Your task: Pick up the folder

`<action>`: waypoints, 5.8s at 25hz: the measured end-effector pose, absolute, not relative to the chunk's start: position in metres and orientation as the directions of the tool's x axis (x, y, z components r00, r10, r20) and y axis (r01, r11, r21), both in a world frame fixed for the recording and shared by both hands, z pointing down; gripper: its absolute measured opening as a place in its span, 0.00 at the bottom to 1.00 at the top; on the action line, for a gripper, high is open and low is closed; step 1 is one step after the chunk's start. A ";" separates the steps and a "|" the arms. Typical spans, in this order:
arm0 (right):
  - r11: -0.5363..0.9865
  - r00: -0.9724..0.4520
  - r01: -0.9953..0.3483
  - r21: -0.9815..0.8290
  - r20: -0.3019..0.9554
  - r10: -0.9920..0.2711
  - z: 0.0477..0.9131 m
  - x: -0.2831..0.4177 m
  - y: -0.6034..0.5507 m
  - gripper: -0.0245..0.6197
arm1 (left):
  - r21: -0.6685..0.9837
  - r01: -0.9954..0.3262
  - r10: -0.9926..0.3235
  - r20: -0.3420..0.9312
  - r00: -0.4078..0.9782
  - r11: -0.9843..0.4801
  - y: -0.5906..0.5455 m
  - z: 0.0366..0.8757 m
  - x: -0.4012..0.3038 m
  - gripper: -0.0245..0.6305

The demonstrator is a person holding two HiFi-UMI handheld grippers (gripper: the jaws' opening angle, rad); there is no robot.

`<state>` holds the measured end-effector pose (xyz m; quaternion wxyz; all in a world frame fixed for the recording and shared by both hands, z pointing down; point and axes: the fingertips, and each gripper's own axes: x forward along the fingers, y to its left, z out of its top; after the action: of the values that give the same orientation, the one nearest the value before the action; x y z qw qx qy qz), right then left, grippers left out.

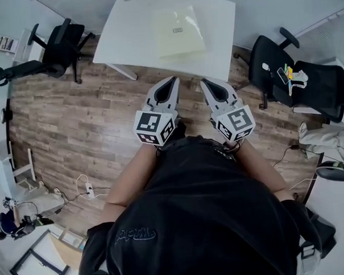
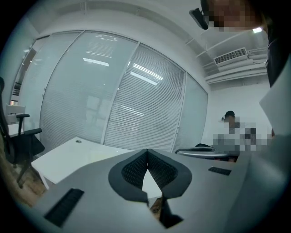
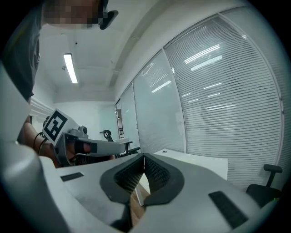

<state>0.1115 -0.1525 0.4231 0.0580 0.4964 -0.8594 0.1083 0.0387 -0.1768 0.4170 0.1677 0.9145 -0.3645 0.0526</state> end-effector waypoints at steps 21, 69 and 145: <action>0.431 -0.450 -0.893 -0.131 0.232 -0.862 0.430 0.061 -0.294 0.07 | 0.296 -0.621 -0.584 0.210 0.784 -0.726 -0.320 0.419 -0.014 0.06; 0.389 -0.520 -0.854 -0.346 0.578 -0.629 0.639 0.199 -0.491 0.45 | 0.433 -0.788 -0.512 0.601 0.614 -0.437 -0.512 0.642 0.029 0.37; 0.361 -0.583 -0.791 -0.493 0.430 -0.690 0.549 0.103 -0.384 0.57 | 0.563 -0.638 -0.532 0.368 0.763 -0.525 -0.412 0.544 -0.078 0.49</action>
<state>0.1032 -0.3840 0.5487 0.0745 0.4507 -0.8216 0.3411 -0.0783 -0.4124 0.5435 0.3528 0.8700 -0.3362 0.0751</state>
